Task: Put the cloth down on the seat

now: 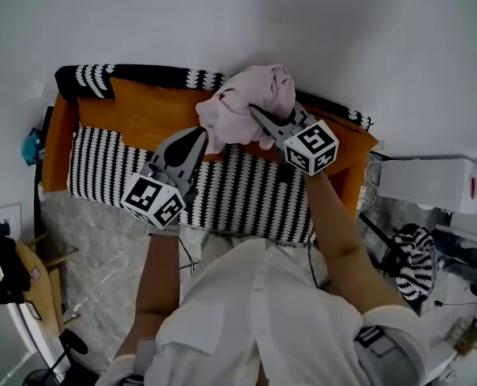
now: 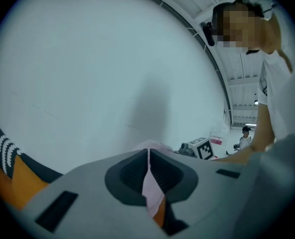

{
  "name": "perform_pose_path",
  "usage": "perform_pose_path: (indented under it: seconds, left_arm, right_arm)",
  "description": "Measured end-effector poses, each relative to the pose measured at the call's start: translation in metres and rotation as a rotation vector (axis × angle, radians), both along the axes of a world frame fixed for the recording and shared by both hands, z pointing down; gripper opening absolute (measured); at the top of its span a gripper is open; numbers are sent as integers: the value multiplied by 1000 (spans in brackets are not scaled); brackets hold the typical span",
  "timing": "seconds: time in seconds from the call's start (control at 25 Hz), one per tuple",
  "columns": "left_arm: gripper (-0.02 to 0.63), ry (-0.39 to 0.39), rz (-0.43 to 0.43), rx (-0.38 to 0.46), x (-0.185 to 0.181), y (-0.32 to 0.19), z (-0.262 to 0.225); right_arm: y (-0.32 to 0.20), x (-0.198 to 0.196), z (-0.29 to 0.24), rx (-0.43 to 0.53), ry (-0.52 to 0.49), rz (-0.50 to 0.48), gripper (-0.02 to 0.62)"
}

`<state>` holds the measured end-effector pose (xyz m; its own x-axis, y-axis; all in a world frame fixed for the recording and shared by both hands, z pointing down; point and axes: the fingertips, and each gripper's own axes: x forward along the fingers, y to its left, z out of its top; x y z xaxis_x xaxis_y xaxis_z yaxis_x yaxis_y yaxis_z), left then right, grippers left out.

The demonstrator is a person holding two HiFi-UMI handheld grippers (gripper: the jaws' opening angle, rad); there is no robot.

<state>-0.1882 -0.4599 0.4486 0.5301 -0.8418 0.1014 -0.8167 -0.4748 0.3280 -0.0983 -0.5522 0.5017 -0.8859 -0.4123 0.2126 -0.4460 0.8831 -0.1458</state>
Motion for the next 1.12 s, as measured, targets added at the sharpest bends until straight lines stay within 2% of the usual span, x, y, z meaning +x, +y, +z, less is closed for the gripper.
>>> perform_pose_path:
  seconds: [0.32,0.52,0.88,1.12]
  left_arm:
    - [26,9,101,-28,66,-35,17]
    - [26,10,136,-36,92,-44,21]
    - [26,7,172,-35,118,-53,20]
    - [26,3,187,-29,124,-54,15]
  right_arm:
    - [-33,98,60,-96,93,161,121]
    - [-43,155,97,-176,188,232,129]
    - [-53,206,144,-349,312,324,153]
    - [-59,230,154,-435,407,388,235]
